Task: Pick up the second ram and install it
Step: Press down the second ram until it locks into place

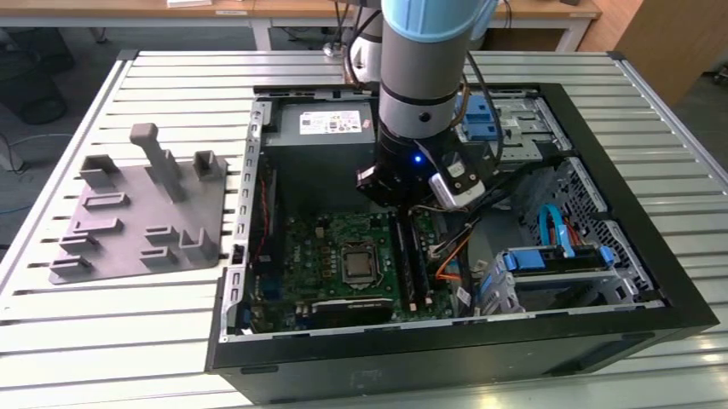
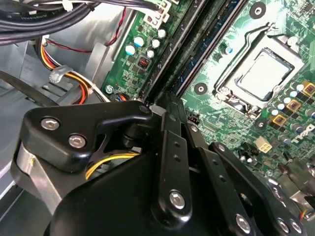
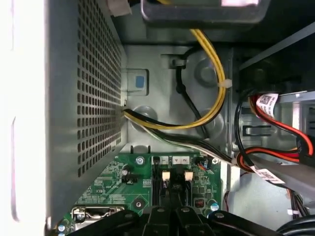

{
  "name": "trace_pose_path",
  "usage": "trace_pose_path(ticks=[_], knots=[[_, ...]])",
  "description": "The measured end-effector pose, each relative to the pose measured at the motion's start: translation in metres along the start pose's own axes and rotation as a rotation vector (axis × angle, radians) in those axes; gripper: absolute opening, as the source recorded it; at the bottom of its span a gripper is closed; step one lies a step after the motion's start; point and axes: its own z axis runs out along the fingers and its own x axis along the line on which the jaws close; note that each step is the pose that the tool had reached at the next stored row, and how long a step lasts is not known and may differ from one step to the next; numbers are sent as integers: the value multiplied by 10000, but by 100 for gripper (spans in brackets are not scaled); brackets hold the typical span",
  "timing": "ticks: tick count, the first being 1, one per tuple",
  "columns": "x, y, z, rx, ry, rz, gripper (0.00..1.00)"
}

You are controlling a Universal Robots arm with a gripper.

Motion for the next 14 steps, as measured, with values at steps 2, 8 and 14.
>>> trace_pose_path(ticks=[2,8,14], knots=[[-3,0,-70,-8,-4,0,10],[2,-157,-87,1,1,-1,10],[7,-404,-71,3,0,-1,10]])
